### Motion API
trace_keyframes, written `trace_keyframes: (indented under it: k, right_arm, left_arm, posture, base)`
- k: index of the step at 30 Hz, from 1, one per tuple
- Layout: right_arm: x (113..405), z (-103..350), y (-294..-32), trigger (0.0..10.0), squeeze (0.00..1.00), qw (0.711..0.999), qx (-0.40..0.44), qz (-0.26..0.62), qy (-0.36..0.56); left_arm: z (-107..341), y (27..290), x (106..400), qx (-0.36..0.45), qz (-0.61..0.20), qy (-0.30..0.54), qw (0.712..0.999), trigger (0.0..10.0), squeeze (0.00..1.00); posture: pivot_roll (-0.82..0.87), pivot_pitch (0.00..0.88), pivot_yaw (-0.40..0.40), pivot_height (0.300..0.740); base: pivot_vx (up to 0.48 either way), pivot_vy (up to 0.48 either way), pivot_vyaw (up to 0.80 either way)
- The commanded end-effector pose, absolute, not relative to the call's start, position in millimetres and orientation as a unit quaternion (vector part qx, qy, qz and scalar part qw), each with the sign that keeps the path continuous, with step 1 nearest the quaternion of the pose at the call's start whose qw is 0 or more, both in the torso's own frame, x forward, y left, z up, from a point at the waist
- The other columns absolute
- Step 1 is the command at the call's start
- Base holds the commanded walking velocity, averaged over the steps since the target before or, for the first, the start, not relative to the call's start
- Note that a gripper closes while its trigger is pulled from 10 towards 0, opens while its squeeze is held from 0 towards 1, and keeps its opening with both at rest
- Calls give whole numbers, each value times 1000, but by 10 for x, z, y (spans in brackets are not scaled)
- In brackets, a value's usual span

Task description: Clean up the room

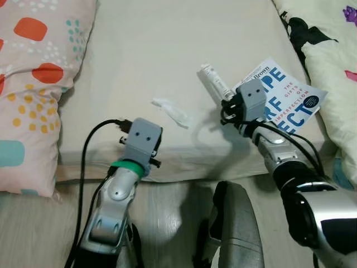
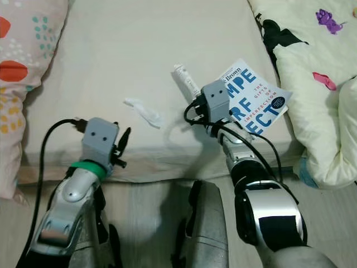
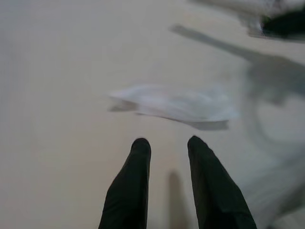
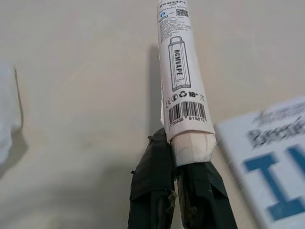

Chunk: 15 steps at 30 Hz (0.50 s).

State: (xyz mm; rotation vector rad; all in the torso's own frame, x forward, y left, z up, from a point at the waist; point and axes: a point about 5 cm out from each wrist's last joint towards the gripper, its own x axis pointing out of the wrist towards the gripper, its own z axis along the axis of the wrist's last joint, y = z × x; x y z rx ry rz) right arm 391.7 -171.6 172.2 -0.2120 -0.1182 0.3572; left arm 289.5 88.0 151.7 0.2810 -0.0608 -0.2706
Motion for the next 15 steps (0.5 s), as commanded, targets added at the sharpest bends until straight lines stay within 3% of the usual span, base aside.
trace_keyframes:
  k: [1,3,4,9,10,15]
  right_arm:
    - [3875,1708,-1806,0,0,978,-103,163,-75]
    - [3850,1730,-1850,0,0,978,-110,149,-93]
    - [3817,1740,-1892,10000,0,978,-113,136,-109]
    - [3591,1679,-2139,10000,0,976,-141,71,-149]
    - [3526,1656,-2219,10000,0,976,-144,57,-152]
    - [3382,1606,-2409,10000,0,977,-151,29,-148]
  left_arm:
    - [1379,781,2898,148,-155,-5,977,10000,0]
    - [1357,712,2939,150,-160,-1,976,10000,0]
    - [1346,653,2975,150,-162,0,975,10000,0]
    - [1356,500,3133,161,-150,-10,975,10000,0]
    - [1351,484,3174,158,-144,-8,977,10000,1000]
    - [1353,477,3268,161,-121,-10,979,10000,1000]
  posture:
    - [59,260,-18,495]
    - [37,258,-17,495]
    - [33,258,-17,495]
    - [-41,263,1,495]
    - [-66,267,9,495]
    - [-106,271,17,495]
  base:
    - [0,0,0]
    - [0,0,0]
    - [0,0,0]
    - [0,0,0]
    - [0,0,0]
    - [0,0,0]
